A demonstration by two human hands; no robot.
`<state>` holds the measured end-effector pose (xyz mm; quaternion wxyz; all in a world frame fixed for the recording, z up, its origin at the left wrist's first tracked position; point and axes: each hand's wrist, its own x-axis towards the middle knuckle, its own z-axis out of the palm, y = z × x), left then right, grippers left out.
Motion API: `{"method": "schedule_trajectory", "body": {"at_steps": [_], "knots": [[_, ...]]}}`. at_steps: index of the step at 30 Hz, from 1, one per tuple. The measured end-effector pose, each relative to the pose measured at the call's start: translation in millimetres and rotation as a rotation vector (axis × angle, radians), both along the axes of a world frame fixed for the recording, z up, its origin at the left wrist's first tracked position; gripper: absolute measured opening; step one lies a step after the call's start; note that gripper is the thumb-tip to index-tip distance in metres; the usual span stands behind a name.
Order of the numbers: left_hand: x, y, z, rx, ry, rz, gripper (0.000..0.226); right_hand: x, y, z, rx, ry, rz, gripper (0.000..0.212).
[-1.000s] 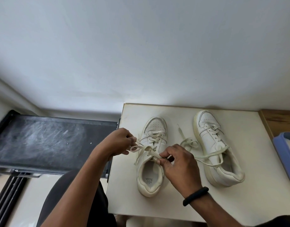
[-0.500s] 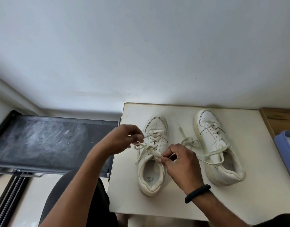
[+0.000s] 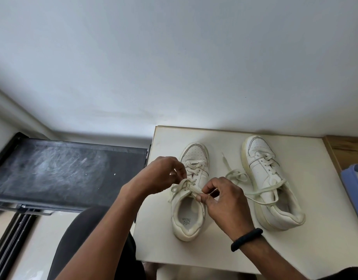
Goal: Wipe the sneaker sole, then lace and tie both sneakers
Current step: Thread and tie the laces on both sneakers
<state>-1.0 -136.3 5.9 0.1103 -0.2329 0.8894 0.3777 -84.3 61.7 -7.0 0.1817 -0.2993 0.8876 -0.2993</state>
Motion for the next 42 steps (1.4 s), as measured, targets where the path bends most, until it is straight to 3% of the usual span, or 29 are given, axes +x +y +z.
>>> {"method": "schedule_trajectory", "body": {"at_steps": [6, 14, 25, 30, 34, 36, 38, 40, 42], "knots": [[2.1, -2.8, -2.2, -0.043, -0.091, 0.035, 0.033, -0.7, 0.1, -0.4, 0.011, -0.043, -0.005, 0.027], [7.1, -15.0, -3.0, -0.069, -0.062, 0.071, 0.021, -2.7, -0.6, 3.0, 0.016, -0.113, -0.038, 0.025], [6.8, -14.2, -6.8, -0.153, -0.060, 0.179, 0.029, -3.5, -0.8, 5.9, 0.037, -0.162, -0.065, 0.027], [8.4, -5.8, 0.5, -0.077, -0.167, 0.061, 0.019, -3.8, -0.8, 7.4, 0.053, -0.159, -0.060, 0.027], [22.7, -3.0, 6.0, -0.356, -0.372, 0.150, 0.009, -4.4, -0.6, 7.4, 0.053, -0.162, -0.054, 0.029], [33.6, 3.8, 2.2, -0.202, -0.550, 0.119, 0.018, -3.8, -0.3, 8.5, 0.053, -0.158, -0.045, 0.029], [33.4, 18.8, -3.5, 0.219, -0.630, 0.236, 0.029, -3.7, -0.9, 8.9, 0.058, -0.156, -0.037, 0.028], [26.8, 31.3, -9.6, 0.431, -0.580, 0.438, 0.036, -4.1, -1.0, 9.2, 0.069, -0.152, -0.031, 0.027], [23.8, 38.0, -13.9, 0.497, -0.512, 0.585, 0.049, -4.9, -0.4, 9.1, 0.077, -0.144, -0.027, 0.028]]}}
